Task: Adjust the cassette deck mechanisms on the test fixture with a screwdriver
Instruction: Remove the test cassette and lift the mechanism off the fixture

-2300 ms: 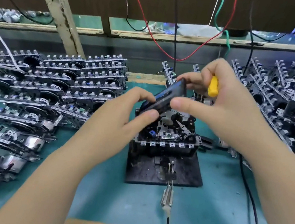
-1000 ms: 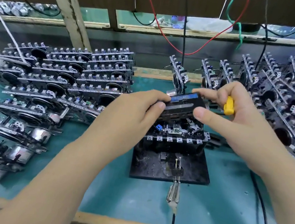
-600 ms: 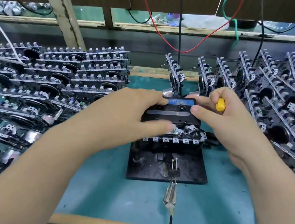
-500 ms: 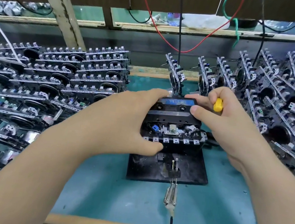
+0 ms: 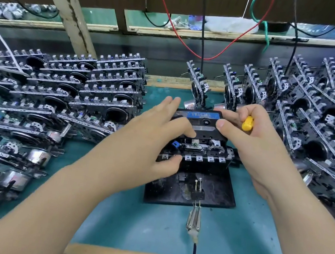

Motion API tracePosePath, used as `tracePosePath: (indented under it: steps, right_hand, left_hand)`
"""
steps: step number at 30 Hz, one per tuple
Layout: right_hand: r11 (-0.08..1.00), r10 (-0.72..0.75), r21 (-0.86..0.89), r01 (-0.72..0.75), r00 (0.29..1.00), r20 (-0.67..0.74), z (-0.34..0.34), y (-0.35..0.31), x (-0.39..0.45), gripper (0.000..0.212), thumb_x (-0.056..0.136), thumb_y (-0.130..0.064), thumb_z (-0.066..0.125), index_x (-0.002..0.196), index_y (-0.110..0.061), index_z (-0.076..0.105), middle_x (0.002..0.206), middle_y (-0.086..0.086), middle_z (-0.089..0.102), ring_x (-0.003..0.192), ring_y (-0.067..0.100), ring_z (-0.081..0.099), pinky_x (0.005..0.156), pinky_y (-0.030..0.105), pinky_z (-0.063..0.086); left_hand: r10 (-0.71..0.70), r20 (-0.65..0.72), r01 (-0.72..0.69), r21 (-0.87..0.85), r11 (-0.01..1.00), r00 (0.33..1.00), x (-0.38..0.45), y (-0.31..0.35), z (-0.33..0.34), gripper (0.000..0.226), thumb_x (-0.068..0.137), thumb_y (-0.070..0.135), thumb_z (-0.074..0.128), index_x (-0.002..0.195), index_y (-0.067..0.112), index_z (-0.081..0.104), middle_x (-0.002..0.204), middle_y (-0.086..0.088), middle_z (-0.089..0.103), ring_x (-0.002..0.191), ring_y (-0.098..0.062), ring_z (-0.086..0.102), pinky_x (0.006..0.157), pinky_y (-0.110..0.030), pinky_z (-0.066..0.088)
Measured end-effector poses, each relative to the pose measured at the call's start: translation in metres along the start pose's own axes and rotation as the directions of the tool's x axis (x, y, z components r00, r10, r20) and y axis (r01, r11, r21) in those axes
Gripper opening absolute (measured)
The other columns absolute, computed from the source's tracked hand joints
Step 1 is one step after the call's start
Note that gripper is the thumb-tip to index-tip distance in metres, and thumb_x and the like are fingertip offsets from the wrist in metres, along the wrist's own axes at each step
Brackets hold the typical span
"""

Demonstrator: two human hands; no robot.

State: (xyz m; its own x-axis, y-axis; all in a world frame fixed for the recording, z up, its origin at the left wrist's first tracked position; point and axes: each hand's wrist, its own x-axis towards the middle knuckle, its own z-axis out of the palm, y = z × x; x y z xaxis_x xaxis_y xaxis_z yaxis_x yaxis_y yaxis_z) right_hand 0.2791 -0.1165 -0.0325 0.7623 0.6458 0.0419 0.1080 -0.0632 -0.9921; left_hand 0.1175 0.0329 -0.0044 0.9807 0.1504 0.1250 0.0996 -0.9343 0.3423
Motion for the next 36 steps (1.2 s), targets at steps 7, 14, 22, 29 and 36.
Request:
tracePosePath:
  steps: [7, 14, 22, 29, 36]
  right_hand:
    - [1.000, -0.007, -0.015, 0.007, 1.000, -0.013, -0.002, 0.002, 0.001, 0.031, 0.094, -0.016, 0.068, 0.085, -0.029, 0.041, 0.115, -0.011, 0.073, 0.099, -0.008, 0.067, 0.077, 0.011, 0.045]
    - [0.986, -0.154, -0.076, 0.151, 0.988, -0.031, -0.001, -0.009, -0.014, 0.031, 0.082, -0.038, 0.069, 0.083, -0.034, 0.038, 0.123, -0.012, 0.071, 0.119, 0.004, 0.063, 0.107, 0.046, 0.044]
    - [0.950, -0.106, -0.271, 0.154, 0.977, 0.185, -0.015, -0.012, -0.025, 0.053, 0.065, -0.051, 0.074, 0.092, -0.032, 0.033, 0.141, -0.030, 0.053, 0.134, -0.001, 0.048, 0.114, 0.051, 0.037]
    - [0.842, -0.199, -0.467, 0.271, 0.960, 0.199, -0.019, -0.020, -0.022, 0.060, 0.064, -0.049, 0.083, 0.089, -0.032, 0.031, 0.134, -0.028, 0.058, 0.124, -0.002, 0.055, 0.102, 0.043, 0.045]
    - [0.849, -0.115, -0.491, 0.196, 0.975, 0.191, -0.013, -0.021, -0.031, 0.054, 0.069, -0.070, 0.069, 0.090, -0.035, 0.033, 0.129, -0.016, 0.061, 0.111, -0.012, 0.052, 0.087, 0.009, 0.038]
  left_hand:
    - [-0.093, -0.107, 0.082, -0.104, 0.991, 0.990, -0.020, 0.007, 0.021, 0.056, 0.083, 0.047, 0.066, 0.128, 0.058, 0.035, 0.167, 0.014, -0.015, 0.153, -0.009, 0.010, 0.106, -0.005, 0.012]
    - [-0.174, -0.100, 0.149, -0.221, 0.964, 0.980, -0.024, 0.010, 0.026, 0.058, 0.085, 0.044, 0.067, 0.128, 0.066, 0.034, 0.161, 0.030, -0.017, 0.149, 0.004, 0.013, 0.088, 0.005, 0.018]
    - [-0.175, -0.048, 0.157, -0.264, 0.952, 0.983, -0.018, 0.008, 0.011, 0.048, 0.083, 0.046, 0.061, 0.125, 0.062, 0.042, 0.166, 0.023, -0.002, 0.149, 0.011, 0.000, 0.114, -0.030, 0.025]
    - [-0.219, -0.052, 0.195, -0.284, 0.939, 0.974, -0.013, 0.014, 0.011, 0.043, 0.079, 0.052, 0.059, 0.119, 0.059, 0.045, 0.166, 0.023, 0.005, 0.148, 0.012, 0.007, 0.111, -0.032, 0.029]
    - [-0.199, -0.127, 0.163, -0.248, 0.955, 0.972, 0.005, 0.019, 0.003, 0.028, 0.084, 0.060, 0.055, 0.102, 0.038, 0.059, 0.156, 0.013, 0.036, 0.149, 0.004, 0.017, 0.111, -0.024, 0.025]
